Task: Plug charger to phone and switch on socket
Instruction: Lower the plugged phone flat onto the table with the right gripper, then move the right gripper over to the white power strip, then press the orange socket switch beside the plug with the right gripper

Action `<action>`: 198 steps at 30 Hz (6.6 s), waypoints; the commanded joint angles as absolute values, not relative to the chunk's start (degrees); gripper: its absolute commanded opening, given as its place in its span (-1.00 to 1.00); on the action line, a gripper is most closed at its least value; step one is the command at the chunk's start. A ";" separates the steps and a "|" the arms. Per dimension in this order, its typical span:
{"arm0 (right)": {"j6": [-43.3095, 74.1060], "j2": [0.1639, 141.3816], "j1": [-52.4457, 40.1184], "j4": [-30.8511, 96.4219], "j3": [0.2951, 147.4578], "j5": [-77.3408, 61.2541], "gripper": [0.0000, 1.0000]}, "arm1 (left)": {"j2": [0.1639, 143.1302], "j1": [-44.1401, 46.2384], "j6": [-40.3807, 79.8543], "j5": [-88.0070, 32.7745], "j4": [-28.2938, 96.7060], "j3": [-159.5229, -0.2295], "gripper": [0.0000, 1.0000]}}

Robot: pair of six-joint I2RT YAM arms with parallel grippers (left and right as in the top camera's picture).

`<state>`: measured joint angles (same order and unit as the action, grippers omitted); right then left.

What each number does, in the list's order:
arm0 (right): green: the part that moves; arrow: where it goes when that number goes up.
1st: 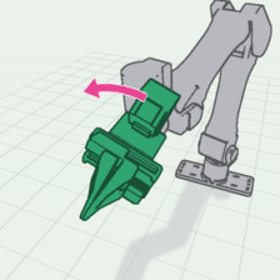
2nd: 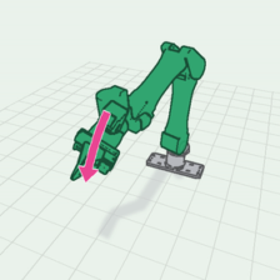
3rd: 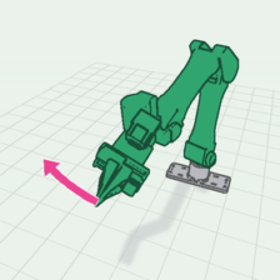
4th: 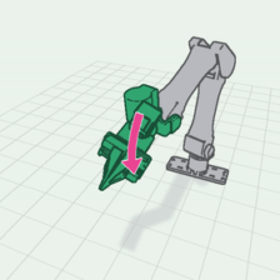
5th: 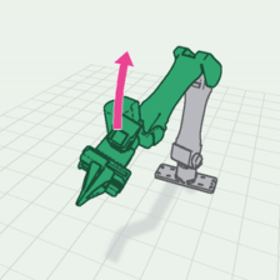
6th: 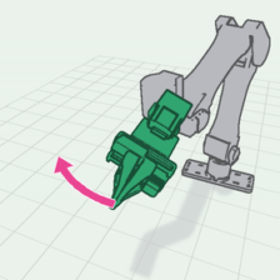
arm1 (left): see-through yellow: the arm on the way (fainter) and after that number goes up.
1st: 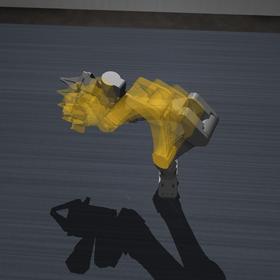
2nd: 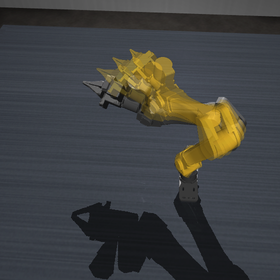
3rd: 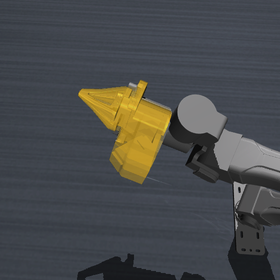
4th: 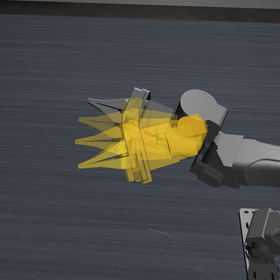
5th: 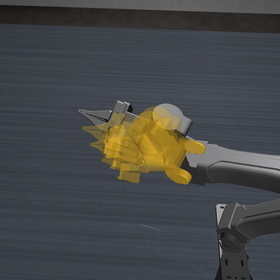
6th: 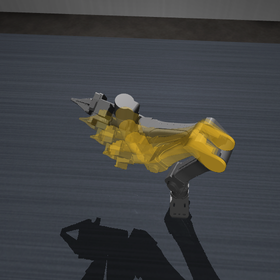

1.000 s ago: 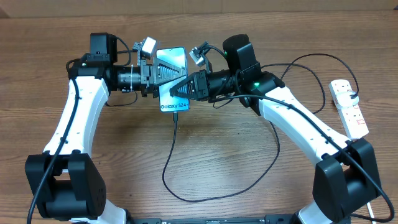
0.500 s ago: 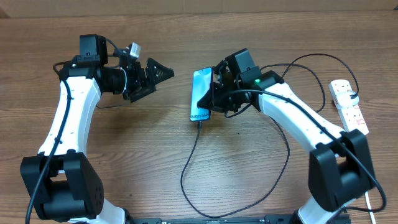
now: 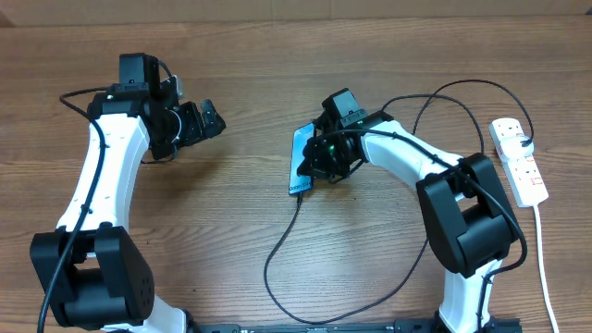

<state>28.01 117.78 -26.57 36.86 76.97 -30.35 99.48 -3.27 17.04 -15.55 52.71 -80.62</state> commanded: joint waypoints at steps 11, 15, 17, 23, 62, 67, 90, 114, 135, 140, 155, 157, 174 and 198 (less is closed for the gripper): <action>26.50 121.64 -28.56 34.74 77.21 -27.81 -0.56 | 98.35 -3.31 17.17 -12.88 52.66 -81.12 0.99; 26.50 121.64 -28.56 34.87 77.21 -24.97 -0.30 | 98.35 -3.31 17.17 -12.88 52.66 -81.12 0.99; 26.52 121.64 -28.56 34.76 77.21 -24.40 -0.28 | 98.35 -3.31 17.17 -12.88 52.66 -81.12 1.00; 26.72 121.64 -28.53 34.54 77.21 -22.81 -0.16 | 98.37 -3.31 17.17 -12.88 52.66 -81.12 1.00; 26.68 106.15 1.63 79.26 101.75 2.52 -0.93 | 98.35 -3.31 17.17 -12.88 52.64 -81.12 0.99; 25.98 106.17 16.08 77.45 101.65 2.59 -0.19 | 98.37 -3.31 17.17 -12.88 52.62 -81.12 0.99; -7.14 106.52 44.27 63.86 94.50 -11.66 0.79 | 98.37 -3.31 17.17 -12.88 52.64 -81.12 1.00; -1.80 106.80 43.83 49.01 79.85 -5.87 1.00 | 98.37 -3.31 17.17 -12.88 52.64 -81.12 1.00; -6.31 113.19 43.46 44.42 79.81 -9.15 1.00 | 98.37 -3.31 17.17 -12.88 52.64 -81.12 0.99; -6.31 113.65 43.46 43.03 79.81 -9.08 1.00 | 98.37 -3.31 17.17 -12.88 52.64 -81.12 0.99; -6.07 118.24 43.33 39.24 79.81 -9.34 1.00 | 98.35 -3.31 17.17 -12.88 52.64 -81.12 0.99; -6.07 118.87 43.35 39.29 79.81 -9.34 1.00 | 98.35 -3.31 17.17 -12.88 52.64 -81.12 0.99; -5.76 119.07 43.35 42.48 79.81 -10.07 1.00 | 98.35 -3.31 17.17 -12.88 52.64 -81.12 0.99; 1.30 119.07 43.33 41.30 79.83 -10.22 1.00 | 98.37 -3.31 17.17 -12.88 52.64 -81.12 0.99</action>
